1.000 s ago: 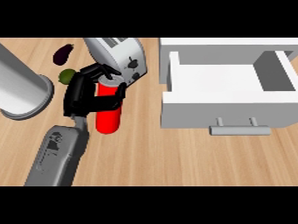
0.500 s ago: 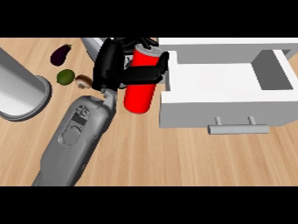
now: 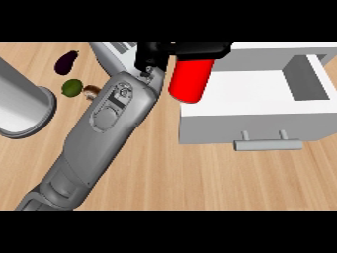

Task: Pick up the can, place it into the drawer and close the drawer

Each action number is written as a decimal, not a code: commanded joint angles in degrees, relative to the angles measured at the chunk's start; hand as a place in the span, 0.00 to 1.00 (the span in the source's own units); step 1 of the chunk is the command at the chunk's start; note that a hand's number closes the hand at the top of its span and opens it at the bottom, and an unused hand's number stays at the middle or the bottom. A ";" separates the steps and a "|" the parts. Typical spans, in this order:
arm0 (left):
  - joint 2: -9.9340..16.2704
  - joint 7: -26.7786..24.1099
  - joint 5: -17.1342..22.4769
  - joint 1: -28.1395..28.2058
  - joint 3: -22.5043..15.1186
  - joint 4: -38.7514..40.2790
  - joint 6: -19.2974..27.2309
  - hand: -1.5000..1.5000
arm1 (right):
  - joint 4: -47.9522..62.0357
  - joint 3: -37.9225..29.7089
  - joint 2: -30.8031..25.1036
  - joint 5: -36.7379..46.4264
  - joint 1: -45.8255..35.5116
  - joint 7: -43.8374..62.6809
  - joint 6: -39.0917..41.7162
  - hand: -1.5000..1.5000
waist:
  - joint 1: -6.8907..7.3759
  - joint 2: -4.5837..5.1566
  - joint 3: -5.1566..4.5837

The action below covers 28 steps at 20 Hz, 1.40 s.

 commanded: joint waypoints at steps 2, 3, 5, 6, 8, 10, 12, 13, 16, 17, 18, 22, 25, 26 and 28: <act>-0.01 -0.69 2.64 -11.05 1.13 11.09 2.28 1.00 | -0.98 -0.14 0.45 -1.98 1.67 -0.87 1.89 0.00 | -0.93 0.21 0.03; -0.01 3.56 2.76 -12.47 -1.86 9.21 5.10 1.00 | 0.61 -2.07 -0.73 -2.48 -0.70 0.37 0.63 0.00 | -0.48 0.06 0.04; -0.01 -2.30 5.15 -13.45 -0.35 16.45 3.22 1.00 | -0.29 -0.78 -0.76 -1.51 0.39 0.56 1.74 0.00 | -1.15 0.35 0.04; -0.01 2.46 4.64 -13.75 -2.92 11.69 4.59 1.00 | 0.22 2.09 1.74 2.45 -1.16 0.32 -0.71 0.00 | -0.02 0.04 0.01; -0.01 -1.66 6.92 -18.08 -1.54 19.63 3.81 1.00 | -0.22 2.05 1.06 1.27 -2.28 0.64 -0.66 0.00 | -1.19 0.40 0.04; -0.01 -3.04 9.19 -19.56 -3.62 22.08 5.64 1.00 | 2.49 -0.50 -1.00 0.09 -3.68 -0.53 0.21 0.00 | -1.62 0.51 0.07; -0.01 -1.94 10.38 -20.47 -5.21 22.70 6.02 1.00 | 4.23 1.53 0.09 2.79 -6.33 0.06 -1.62 0.00 | -0.94 0.39 0.05; -0.01 -4.07 10.93 -20.79 -3.79 25.51 4.43 1.00 | -2.38 2.79 0.82 1.73 -3.20 4.71 -1.76 0.00 | -1.44 0.42 0.02; -0.01 -7.81 13.48 -21.64 -5.18 29.14 4.50 1.00 | -1.64 4.14 1.31 3.80 -4.36 3.62 -2.09 0.00 | -2.05 0.66 0.05; -0.01 -6.73 15.05 -21.47 -8.84 27.82 8.04 1.00 | 3.98 4.02 1.78 5.00 -4.75 -0.95 -1.42 0.00 | -2.33 0.65 0.11; -0.01 -7.09 14.14 -22.63 -5.66 30.17 3.11 1.00 | 2.04 0.22 -0.02 -0.30 -4.05 1.71 -0.60 0.00 | -1.62 0.49 0.07; -0.01 -6.98 16.88 -25.72 -8.24 33.96 4.81 1.00 | 1.44 2.58 0.65 3.08 -5.30 2.47 -1.85 0.00 | -2.52 0.68 0.09; -0.01 -8.67 19.34 -24.67 -11.44 35.96 6.92 1.00 | 2.06 4.79 1.07 4.90 -7.36 2.41 -2.27 0.00 | -4.12 1.16 0.14; -0.01 -10.89 19.87 -22.07 -13.05 34.83 6.59 1.00 | 2.93 3.91 0.26 4.55 -8.93 3.36 -2.71 0.00 | -3.25 0.96 0.10; -0.01 -10.41 20.05 -24.69 -12.72 37.36 6.70 1.00 | 1.43 4.85 1.45 4.80 -5.60 1.92 -1.80 0.00 | -3.69 1.00 0.12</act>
